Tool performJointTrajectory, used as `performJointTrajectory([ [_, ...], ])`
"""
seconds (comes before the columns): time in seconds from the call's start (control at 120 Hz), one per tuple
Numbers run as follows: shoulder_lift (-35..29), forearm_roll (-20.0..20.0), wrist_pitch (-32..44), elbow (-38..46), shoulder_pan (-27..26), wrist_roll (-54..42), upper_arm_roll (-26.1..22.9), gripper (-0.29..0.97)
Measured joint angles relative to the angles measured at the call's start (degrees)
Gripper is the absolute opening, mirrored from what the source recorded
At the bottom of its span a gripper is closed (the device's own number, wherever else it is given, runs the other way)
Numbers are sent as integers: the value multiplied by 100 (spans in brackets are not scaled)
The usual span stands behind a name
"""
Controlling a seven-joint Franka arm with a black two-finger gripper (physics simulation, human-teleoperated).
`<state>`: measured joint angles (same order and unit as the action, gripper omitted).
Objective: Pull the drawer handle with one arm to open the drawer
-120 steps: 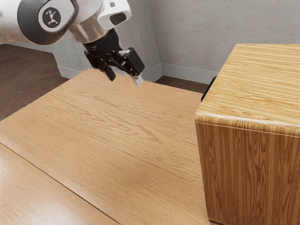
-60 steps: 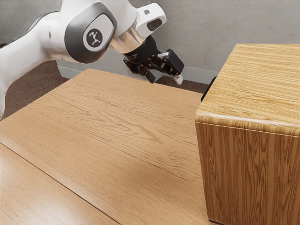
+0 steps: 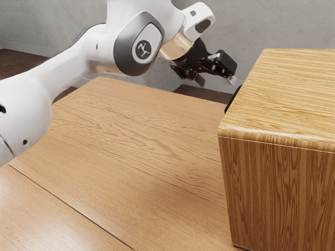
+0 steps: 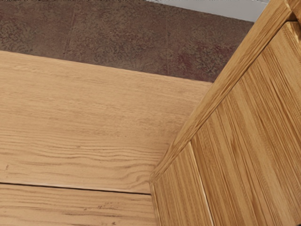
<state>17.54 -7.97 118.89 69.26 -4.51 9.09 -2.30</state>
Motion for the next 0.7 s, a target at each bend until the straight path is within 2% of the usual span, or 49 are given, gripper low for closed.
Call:
performJointTrajectory([
  [0.292, -167, -741, 251, 302, -21, 30, 59, 68],
  [0.7, -481, -1092, 542, 982, -110, 53, 145, 68],
])
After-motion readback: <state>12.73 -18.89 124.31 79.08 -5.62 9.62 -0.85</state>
